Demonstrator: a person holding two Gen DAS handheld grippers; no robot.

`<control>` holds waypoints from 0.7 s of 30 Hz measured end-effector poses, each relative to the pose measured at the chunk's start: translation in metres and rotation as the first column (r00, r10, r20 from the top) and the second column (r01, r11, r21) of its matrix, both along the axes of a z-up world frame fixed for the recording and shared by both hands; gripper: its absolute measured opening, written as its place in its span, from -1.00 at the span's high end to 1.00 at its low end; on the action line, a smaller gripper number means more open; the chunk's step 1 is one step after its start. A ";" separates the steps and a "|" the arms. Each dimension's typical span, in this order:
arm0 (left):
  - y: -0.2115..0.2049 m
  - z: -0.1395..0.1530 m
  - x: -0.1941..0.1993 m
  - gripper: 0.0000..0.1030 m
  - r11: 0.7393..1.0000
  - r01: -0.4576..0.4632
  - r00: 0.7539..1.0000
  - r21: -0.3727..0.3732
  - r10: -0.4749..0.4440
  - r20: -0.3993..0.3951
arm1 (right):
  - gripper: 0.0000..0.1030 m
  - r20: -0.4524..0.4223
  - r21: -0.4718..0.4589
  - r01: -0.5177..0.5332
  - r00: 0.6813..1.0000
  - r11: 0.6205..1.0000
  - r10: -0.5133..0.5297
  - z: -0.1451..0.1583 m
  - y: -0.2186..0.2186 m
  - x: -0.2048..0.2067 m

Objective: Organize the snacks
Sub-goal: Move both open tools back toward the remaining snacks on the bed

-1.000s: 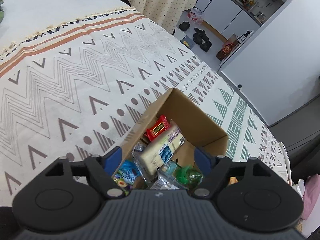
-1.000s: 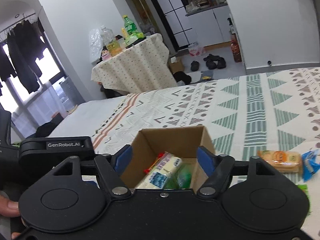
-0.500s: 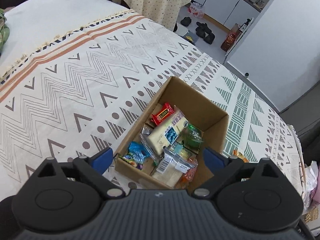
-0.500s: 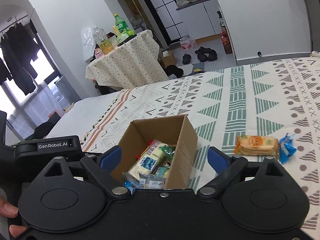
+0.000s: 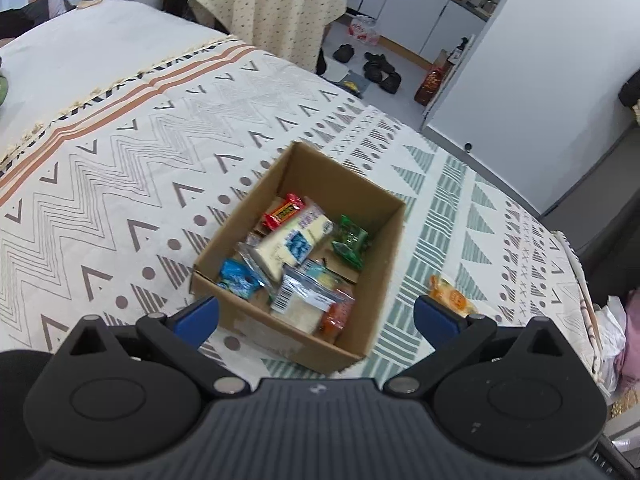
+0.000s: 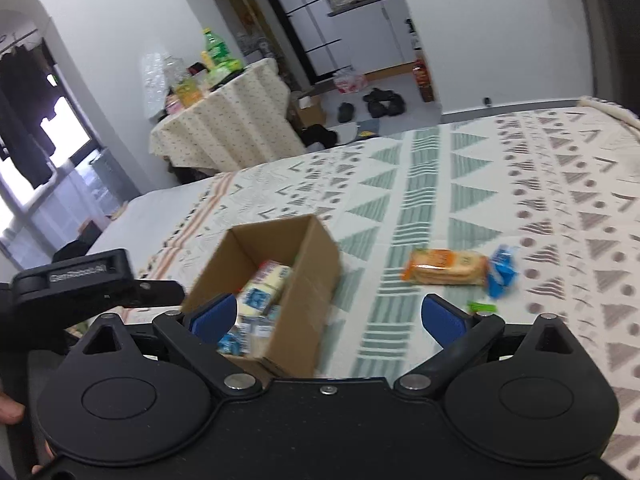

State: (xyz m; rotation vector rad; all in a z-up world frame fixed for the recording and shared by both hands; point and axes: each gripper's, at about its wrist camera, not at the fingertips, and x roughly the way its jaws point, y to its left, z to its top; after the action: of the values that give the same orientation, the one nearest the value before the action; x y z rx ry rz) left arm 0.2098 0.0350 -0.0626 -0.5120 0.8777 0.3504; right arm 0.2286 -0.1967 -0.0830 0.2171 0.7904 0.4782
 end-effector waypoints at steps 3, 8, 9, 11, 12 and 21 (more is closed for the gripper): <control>-0.014 0.003 -0.003 -1.00 0.999 0.029 1.000 0.018 -0.029 -0.004 | -0.95 -0.010 0.015 0.044 0.999 0.999 -0.044 0.003 -0.019 -0.004; -0.034 0.008 -0.007 -1.00 0.995 0.085 0.996 0.053 -0.085 -0.004 | -0.95 -0.003 0.033 0.119 0.993 0.992 -0.119 0.008 -0.043 -0.010; -0.038 0.009 -0.007 -1.00 0.994 0.094 0.996 0.063 -0.094 -0.005 | -0.95 -0.003 0.039 0.132 0.991 0.991 -0.132 0.009 -0.046 -0.012; -0.044 0.009 -0.008 -1.00 0.991 0.117 0.993 0.071 -0.117 -0.003 | -0.95 -0.007 0.053 0.143 0.990 0.988 -0.143 0.009 -0.051 -0.015; -0.047 0.010 -0.009 -1.00 0.989 0.126 0.992 0.075 -0.126 -0.004 | -0.95 -0.010 0.060 0.151 0.989 0.987 -0.150 0.008 -0.054 -0.016; -0.074 0.004 -0.009 -1.00 0.978 0.186 0.982 0.090 -0.185 -0.021 | -0.93 -0.075 0.122 0.244 0.969 0.962 -0.237 -0.004 -0.083 -0.024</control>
State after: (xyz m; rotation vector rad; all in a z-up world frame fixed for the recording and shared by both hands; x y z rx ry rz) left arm 0.2008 -0.0390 -0.0590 -0.3403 0.9095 0.2219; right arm 0.2042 -0.2798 -0.0869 0.4454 0.7805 0.2938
